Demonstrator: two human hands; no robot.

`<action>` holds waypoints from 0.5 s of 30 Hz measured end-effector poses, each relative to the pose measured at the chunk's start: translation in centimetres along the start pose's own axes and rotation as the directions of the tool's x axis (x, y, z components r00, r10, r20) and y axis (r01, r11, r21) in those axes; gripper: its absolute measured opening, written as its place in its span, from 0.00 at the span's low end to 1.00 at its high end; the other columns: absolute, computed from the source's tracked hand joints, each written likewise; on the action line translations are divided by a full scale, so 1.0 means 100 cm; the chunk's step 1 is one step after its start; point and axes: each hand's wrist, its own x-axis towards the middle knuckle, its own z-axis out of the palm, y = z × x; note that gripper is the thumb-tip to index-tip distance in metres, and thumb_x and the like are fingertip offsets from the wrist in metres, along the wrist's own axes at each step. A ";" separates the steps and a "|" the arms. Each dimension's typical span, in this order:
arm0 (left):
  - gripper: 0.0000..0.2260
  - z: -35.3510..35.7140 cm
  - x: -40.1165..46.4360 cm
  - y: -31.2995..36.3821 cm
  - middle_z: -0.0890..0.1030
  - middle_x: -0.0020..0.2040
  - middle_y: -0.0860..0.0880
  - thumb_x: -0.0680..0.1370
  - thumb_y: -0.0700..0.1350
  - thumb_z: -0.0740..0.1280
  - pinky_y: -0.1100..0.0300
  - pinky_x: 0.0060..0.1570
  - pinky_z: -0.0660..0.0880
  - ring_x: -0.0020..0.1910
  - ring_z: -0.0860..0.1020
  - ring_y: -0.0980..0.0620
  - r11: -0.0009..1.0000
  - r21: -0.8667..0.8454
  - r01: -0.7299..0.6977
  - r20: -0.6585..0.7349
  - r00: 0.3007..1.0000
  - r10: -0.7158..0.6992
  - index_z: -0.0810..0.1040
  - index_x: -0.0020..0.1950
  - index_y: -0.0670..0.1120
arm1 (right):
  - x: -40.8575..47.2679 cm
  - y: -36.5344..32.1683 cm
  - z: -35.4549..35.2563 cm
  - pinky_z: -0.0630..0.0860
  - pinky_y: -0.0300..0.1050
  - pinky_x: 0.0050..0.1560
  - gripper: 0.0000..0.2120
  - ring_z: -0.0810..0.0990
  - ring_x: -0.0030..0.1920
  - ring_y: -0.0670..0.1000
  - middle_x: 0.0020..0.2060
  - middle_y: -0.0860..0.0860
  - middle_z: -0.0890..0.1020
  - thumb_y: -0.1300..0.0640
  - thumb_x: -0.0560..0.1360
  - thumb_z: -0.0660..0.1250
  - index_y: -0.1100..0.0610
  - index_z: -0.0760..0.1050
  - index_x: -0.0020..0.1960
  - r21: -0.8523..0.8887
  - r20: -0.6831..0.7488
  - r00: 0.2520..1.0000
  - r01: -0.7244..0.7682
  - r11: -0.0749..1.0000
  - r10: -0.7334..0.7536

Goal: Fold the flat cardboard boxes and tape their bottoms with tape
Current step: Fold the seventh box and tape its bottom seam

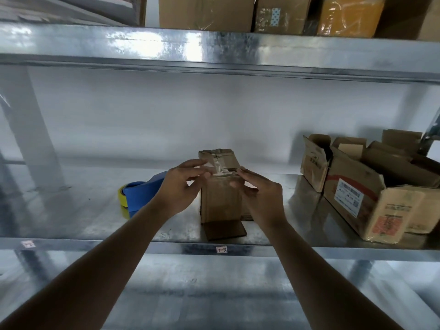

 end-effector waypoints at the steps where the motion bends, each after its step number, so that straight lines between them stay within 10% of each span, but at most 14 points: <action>1: 0.10 -0.002 -0.001 -0.001 0.80 0.69 0.54 0.83 0.48 0.67 0.63 0.65 0.75 0.67 0.77 0.61 1.000 -0.014 0.017 0.021 1.000 -0.017 0.84 0.60 0.61 | 0.000 0.000 0.001 0.80 0.38 0.60 0.15 0.81 0.60 0.39 0.59 0.53 0.86 0.59 0.77 0.77 0.61 0.84 0.62 0.016 0.004 1.000 -0.004 1.000 0.004; 6: 0.17 -0.003 -0.009 -0.010 0.74 0.76 0.55 0.87 0.50 0.59 0.48 0.77 0.67 0.77 0.68 0.57 0.996 0.082 0.015 0.161 0.987 -0.028 0.72 0.76 0.56 | -0.003 0.004 0.007 0.78 0.40 0.65 0.12 0.80 0.60 0.39 0.58 0.50 0.85 0.62 0.78 0.74 0.59 0.84 0.62 -0.016 -0.079 0.996 -0.042 0.999 0.041; 15: 0.24 -0.005 -0.010 -0.013 0.70 0.78 0.51 0.87 0.57 0.53 0.50 0.75 0.70 0.76 0.70 0.51 0.957 0.268 -0.111 0.215 0.975 0.053 0.68 0.81 0.50 | -0.003 0.004 0.014 0.80 0.41 0.62 0.13 0.81 0.60 0.39 0.57 0.47 0.84 0.62 0.77 0.76 0.58 0.84 0.60 0.068 -0.112 0.988 -0.102 0.993 0.109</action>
